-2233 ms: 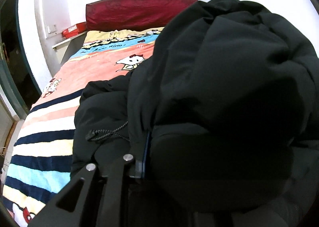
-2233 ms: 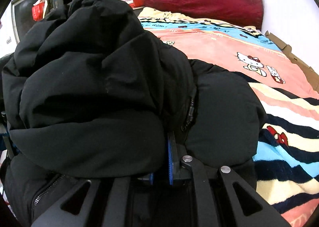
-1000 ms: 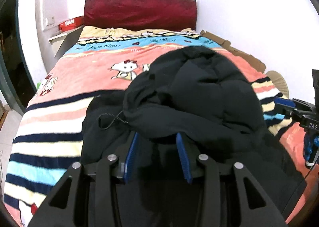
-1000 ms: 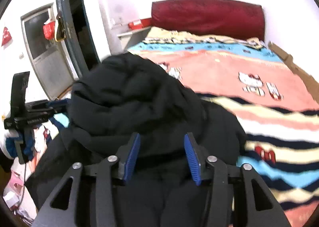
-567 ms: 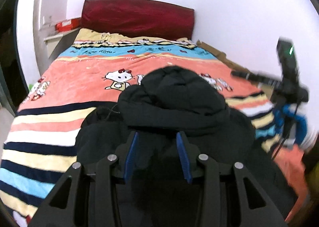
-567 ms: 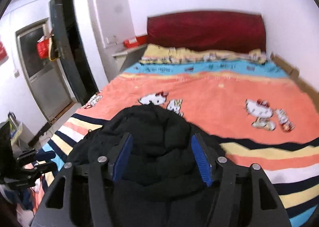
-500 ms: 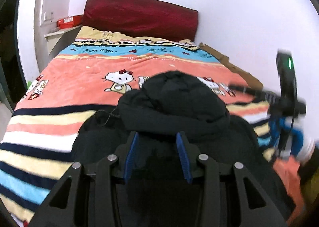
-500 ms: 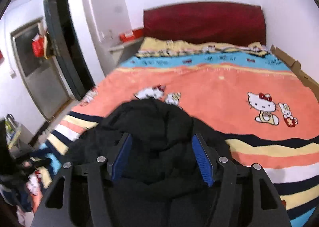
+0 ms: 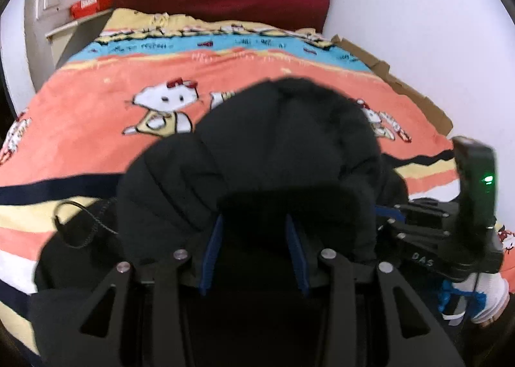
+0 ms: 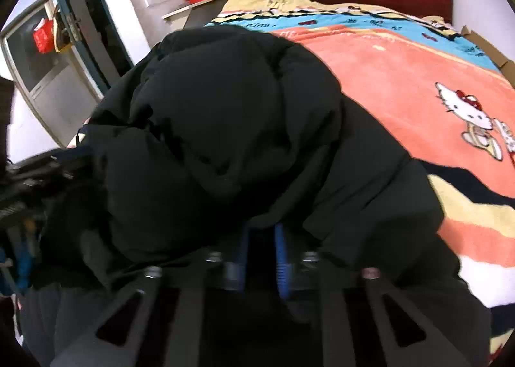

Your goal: Fold large clothes

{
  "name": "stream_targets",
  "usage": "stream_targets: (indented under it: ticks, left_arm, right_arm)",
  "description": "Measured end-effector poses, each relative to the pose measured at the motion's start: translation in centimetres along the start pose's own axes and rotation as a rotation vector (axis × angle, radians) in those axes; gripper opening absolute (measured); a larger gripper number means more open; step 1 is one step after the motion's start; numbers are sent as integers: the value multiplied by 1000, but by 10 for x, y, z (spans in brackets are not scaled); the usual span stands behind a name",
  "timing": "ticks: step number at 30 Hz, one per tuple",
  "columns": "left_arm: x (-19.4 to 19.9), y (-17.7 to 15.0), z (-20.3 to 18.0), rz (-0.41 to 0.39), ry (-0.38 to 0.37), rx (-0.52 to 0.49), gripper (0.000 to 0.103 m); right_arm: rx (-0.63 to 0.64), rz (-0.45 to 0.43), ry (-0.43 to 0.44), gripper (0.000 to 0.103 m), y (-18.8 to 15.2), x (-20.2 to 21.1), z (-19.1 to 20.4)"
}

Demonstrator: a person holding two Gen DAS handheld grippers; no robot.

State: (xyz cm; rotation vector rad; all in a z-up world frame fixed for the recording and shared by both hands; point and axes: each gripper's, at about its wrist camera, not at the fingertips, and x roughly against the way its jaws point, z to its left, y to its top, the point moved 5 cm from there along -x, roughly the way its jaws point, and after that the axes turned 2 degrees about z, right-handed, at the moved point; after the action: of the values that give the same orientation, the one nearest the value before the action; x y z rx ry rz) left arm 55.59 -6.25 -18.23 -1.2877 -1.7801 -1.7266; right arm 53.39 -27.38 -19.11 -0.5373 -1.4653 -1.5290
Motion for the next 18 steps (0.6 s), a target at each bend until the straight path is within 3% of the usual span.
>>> stream_targets:
  ticks: [5,10,14,18]
  left_arm:
    - [17,-6,-15,10,-18,-73,36]
    - [75,-15,-37,-50,-79,-88,35]
    - [131,-34,-56,-85,-134,-103,35]
    - [170,-53,-66,-116,-152,-113,38]
  right_arm:
    - [93,-43,-19,4,5,33,24]
    - [145,-77,14,4,-1,94,58]
    - [190,-80,52,3,-26,148,85]
    - [251,-54,60,2,-64,176,111]
